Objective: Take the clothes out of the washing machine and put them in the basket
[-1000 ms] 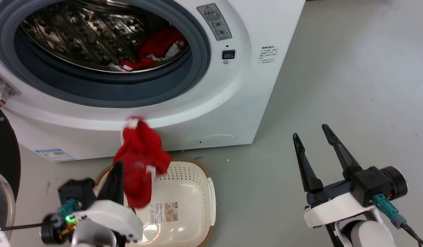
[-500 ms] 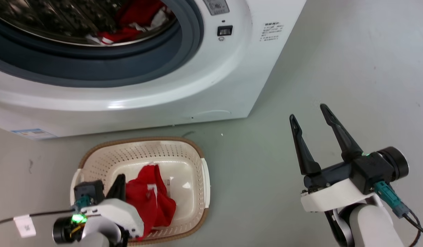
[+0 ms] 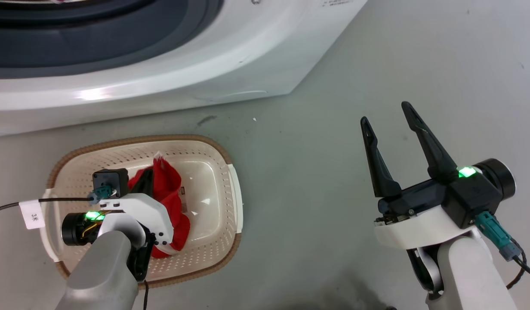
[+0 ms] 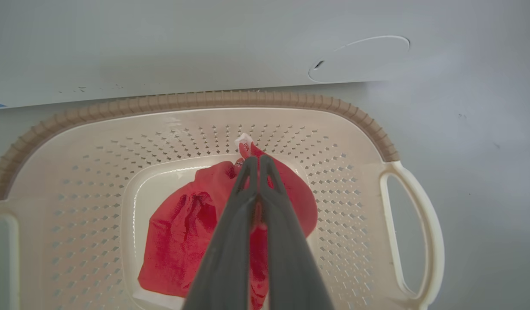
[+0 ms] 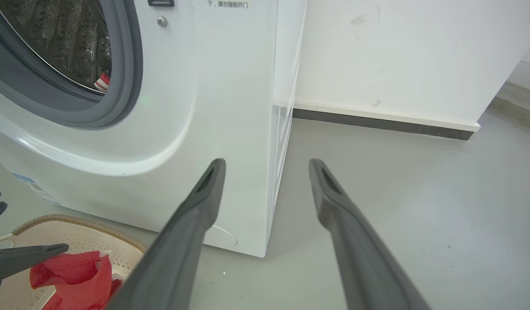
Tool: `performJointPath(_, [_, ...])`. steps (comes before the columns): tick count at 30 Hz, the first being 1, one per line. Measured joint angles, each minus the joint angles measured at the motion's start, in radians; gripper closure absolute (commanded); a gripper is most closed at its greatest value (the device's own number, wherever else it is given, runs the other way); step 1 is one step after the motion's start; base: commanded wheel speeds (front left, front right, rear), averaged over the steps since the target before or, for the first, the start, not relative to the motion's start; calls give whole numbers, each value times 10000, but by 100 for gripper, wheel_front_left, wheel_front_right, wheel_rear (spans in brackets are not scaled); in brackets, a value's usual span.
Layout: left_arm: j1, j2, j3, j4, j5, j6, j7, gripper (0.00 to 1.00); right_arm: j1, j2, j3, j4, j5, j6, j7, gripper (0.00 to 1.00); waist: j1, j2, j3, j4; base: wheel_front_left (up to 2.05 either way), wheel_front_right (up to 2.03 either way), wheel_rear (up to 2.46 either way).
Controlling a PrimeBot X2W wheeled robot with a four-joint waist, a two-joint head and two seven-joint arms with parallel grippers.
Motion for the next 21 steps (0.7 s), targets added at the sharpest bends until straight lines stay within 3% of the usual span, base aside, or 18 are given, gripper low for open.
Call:
performJointPath(7, [-903,-334,-422,2111,207,-506,-29,100,-275,0,196,6,190,0,-111,0,0,0,542,-367,0,0,0])
performJointPath(13, [-1253,-520,-617,3601,215,-686,297,100,-386,2,303,81,418,0,-174,0,0,0,680,-604,0,0,0])
performJointPath(21, [-1259,-610,-575,4234,4,-671,924,100,-404,0,249,130,491,0,-211,0,-1,0,774,-768,0,0,0])
